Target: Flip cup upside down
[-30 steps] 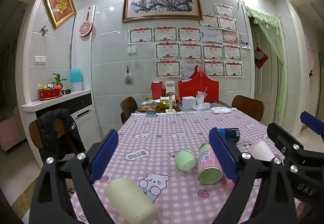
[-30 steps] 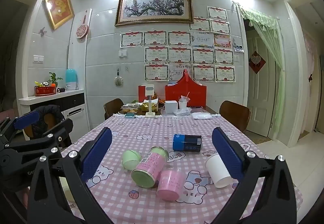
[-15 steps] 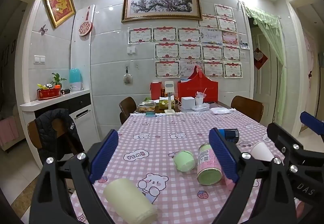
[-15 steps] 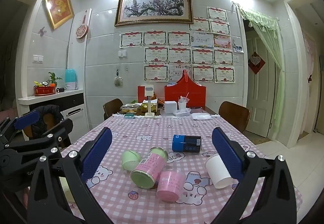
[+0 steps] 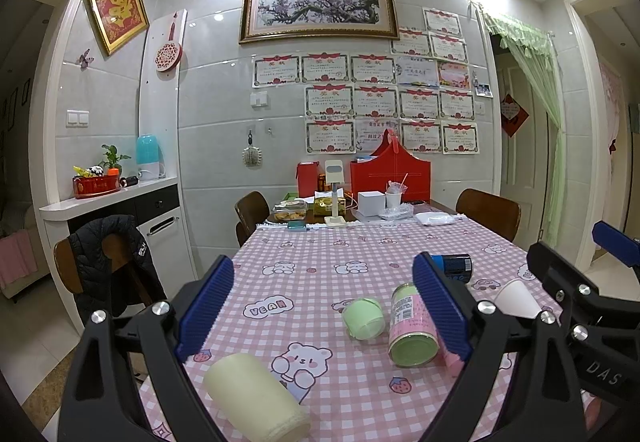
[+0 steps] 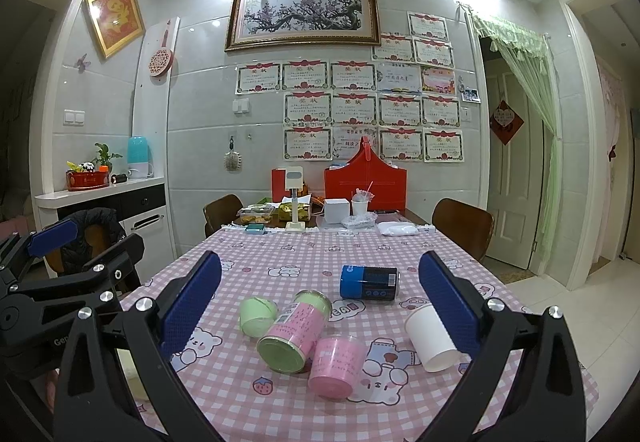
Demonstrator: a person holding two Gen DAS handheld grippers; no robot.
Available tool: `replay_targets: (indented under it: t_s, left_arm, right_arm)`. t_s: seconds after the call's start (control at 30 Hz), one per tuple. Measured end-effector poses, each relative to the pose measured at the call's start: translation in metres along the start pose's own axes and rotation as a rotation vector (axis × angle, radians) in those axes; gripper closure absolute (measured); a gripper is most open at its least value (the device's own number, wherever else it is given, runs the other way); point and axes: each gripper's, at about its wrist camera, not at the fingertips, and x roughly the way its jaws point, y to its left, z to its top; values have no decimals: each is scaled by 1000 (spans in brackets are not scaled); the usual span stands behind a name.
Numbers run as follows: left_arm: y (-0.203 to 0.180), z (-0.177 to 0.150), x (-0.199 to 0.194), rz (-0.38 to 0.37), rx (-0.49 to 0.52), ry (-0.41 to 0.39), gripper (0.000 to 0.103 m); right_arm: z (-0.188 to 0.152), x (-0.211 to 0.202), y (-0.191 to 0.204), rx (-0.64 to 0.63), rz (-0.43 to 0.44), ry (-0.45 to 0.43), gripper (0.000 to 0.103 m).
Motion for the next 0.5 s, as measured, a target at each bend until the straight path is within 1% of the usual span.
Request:
replay_targets:
  t_s: [0.5]
  left_arm:
    - [0, 0, 0, 0, 0, 1, 14]
  right_arm:
    - [-1, 3, 0, 2, 2, 3, 8]
